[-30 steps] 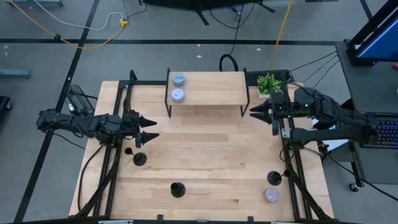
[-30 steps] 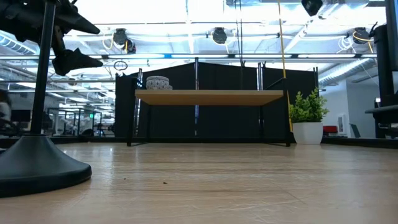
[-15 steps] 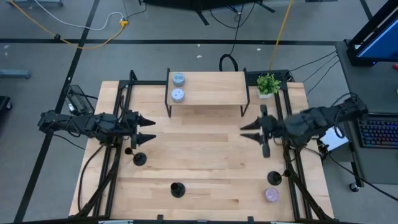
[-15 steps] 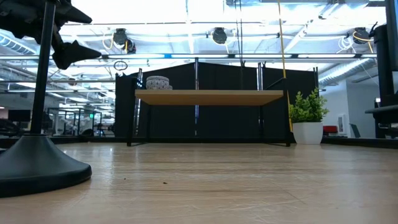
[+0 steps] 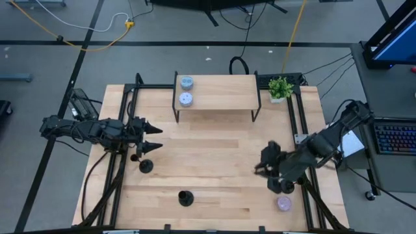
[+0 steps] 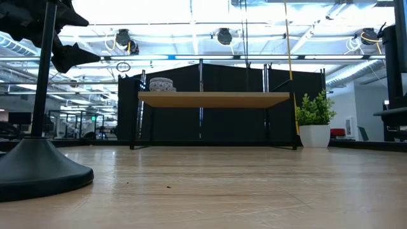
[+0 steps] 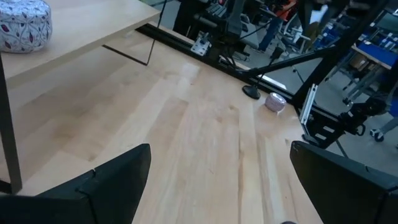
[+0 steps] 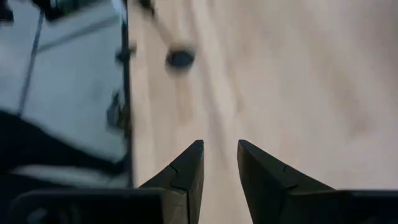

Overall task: Pick & Place candle stick holders
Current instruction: Put the pink scented candle on the shelf

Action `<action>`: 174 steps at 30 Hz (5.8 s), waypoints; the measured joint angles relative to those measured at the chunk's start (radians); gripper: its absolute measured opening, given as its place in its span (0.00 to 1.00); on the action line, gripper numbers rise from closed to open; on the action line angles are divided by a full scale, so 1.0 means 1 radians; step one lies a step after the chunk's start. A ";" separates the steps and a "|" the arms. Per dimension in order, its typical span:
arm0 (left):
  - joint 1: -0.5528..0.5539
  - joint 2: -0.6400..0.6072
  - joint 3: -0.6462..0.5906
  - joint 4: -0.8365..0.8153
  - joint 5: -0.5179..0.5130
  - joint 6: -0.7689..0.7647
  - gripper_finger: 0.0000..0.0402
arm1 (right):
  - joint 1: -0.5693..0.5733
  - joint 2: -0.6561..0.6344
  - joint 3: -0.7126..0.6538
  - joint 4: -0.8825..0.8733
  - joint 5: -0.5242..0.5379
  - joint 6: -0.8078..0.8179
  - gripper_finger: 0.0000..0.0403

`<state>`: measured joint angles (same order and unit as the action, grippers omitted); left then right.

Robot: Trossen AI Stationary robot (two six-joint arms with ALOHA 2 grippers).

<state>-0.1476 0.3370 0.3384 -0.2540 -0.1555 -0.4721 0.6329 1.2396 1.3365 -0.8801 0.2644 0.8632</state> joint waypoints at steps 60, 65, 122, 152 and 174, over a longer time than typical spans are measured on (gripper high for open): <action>0.000 0.001 0.001 0.012 -0.002 -0.030 0.98 | 0.057 0.189 -0.195 -0.074 -0.657 -0.459 0.22; 0.000 0.001 0.001 0.013 -0.002 -0.030 0.98 | 0.056 0.189 -0.199 -0.077 -0.656 -0.468 0.22; 0.000 0.002 0.001 -0.007 0.001 -0.030 0.98 | 0.155 0.280 -0.243 0.086 -0.654 -0.351 0.66; 0.000 0.002 0.001 -0.008 0.000 -0.030 0.98 | 0.154 0.280 -0.243 0.083 -0.631 -0.166 0.67; 0.000 0.002 0.001 -0.016 0.000 -0.030 0.98 | 0.155 0.280 -0.243 0.084 -0.631 -0.221 0.95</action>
<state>-0.1477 0.3392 0.3397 -0.2704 -0.1551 -0.5018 0.7876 1.5192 1.0939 -0.7956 -0.3664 0.6422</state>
